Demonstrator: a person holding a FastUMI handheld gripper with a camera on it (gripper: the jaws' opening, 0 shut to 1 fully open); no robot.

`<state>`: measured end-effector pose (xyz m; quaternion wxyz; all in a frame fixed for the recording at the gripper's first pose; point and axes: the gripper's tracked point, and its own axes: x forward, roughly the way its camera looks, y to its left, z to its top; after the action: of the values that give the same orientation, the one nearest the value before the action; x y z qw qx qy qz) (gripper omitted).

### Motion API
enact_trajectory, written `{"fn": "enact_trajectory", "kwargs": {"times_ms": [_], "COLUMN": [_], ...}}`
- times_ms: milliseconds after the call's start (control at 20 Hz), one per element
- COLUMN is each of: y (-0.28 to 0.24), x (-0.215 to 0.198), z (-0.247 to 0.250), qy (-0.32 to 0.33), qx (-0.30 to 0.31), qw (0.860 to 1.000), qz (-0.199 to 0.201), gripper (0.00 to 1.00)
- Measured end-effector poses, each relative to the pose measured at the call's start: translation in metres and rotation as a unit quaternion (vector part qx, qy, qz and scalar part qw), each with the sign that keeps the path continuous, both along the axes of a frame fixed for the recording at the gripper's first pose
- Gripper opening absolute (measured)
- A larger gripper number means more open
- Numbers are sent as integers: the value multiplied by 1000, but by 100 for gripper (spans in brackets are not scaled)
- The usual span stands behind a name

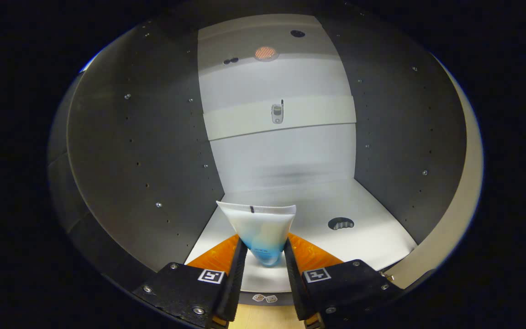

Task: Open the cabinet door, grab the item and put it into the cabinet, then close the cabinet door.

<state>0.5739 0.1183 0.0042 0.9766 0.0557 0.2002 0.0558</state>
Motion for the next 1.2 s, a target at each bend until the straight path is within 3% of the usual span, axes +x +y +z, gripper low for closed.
{"fn": "enact_trajectory", "kwargs": {"times_ms": [400,500,650,850,1200], "y": [-1,-5,-12,-19,-18], "x": [5,2,-7,-41,-157], "z": [-4,-1,7,28,68], "qy": [-4,-13,-24,-55,-135], "qx": [-8,-19,-17,-22,-21], "qw": [1000,1000,1000,998,991], "qz": [8,7,-1,-5,6], "gripper": [54,66,92,94,94]}}
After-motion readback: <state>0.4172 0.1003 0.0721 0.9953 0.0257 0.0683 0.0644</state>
